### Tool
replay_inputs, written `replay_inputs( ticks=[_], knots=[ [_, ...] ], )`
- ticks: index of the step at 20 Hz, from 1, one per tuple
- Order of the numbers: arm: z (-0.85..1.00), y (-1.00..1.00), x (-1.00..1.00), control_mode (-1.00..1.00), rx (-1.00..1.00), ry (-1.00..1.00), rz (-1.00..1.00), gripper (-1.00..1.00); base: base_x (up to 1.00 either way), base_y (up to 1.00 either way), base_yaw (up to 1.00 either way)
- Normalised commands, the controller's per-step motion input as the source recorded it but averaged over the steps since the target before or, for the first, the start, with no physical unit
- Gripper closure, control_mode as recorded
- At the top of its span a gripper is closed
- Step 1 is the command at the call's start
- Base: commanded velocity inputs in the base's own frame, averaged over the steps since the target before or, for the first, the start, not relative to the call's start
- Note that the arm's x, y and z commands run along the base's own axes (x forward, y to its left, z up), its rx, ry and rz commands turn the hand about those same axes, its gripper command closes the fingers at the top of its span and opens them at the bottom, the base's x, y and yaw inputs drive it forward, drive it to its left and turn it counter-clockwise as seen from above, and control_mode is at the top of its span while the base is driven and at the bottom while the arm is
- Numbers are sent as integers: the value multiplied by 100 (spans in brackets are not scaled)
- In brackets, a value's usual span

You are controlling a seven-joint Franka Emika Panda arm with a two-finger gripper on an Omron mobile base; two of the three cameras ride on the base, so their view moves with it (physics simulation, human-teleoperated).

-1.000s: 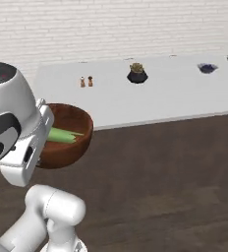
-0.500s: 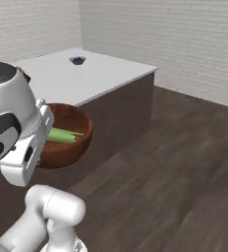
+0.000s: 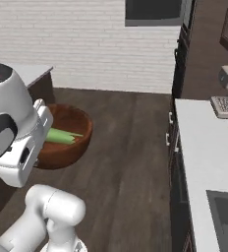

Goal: Pick the corn from the sink and place it in the bowl. Then pick the bowl and place it in the microwave. Then close the microwave door and press the start button.

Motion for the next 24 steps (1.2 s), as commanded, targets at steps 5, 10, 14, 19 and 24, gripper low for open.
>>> replay_inputs(
  ticks=[5,10,14,19,24],
  knots=[
    [0,0,0,100,0,0,0,100,68,61,-61],
    [0,0,0,100,0,0,0,100,91,87,-58],
    [0,0,0,100,0,0,0,100,100,94,-56],
    [0,0,0,100,0,0,0,100,100,82,-56],
    [0,0,0,100,0,0,0,100,97,94,-54]
  ],
)
